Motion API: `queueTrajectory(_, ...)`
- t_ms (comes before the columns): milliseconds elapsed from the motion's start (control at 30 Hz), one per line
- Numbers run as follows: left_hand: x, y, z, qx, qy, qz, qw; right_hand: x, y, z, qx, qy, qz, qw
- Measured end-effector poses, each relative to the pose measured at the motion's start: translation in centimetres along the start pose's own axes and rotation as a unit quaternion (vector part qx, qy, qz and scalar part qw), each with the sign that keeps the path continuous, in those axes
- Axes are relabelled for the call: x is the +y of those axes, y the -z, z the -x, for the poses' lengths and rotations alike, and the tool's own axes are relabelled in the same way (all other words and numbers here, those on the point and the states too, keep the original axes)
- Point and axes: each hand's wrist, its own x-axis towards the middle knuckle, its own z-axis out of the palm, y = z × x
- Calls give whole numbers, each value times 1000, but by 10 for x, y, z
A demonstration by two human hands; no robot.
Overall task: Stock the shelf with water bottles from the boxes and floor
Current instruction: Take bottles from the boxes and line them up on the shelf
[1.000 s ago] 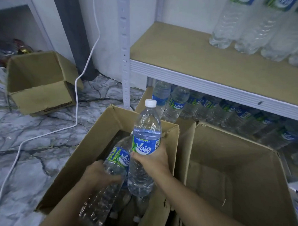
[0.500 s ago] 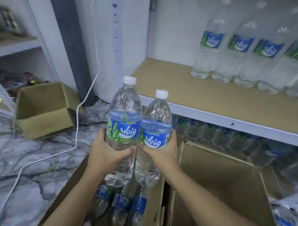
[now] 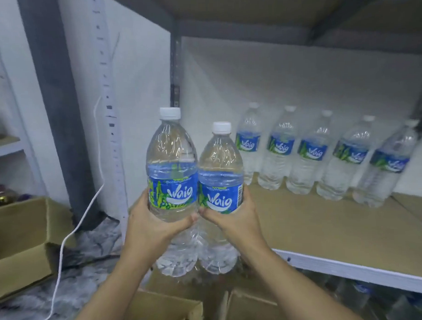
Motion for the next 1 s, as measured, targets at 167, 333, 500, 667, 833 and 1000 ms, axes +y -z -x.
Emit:
queueTrajectory(167,12,-32,-48,16,-12,0,1000,-8,13,-54,13,7,-17,1000)
queueTrajectory(333,11,-48,-88,34,-38,-3,999,-13,17,-95,16,33,-15,999)
queueTrajectory(500,-4,-58,-119,61,-34,0,998,-7,5,-137,8,51,11,999)
queueTrajectory(667,-23,-63,-146,83,-31,4,996,15,-18,-174,13,48,23,998)
queueTrajectory(833,-39,-63,-164,94,-34,4,995,34,-45,-219,44,49,27,997)
queueTrajectory(1000,-53,-58,-168,101,-36,-1,994,32,-58,-257,73,44,27,996)
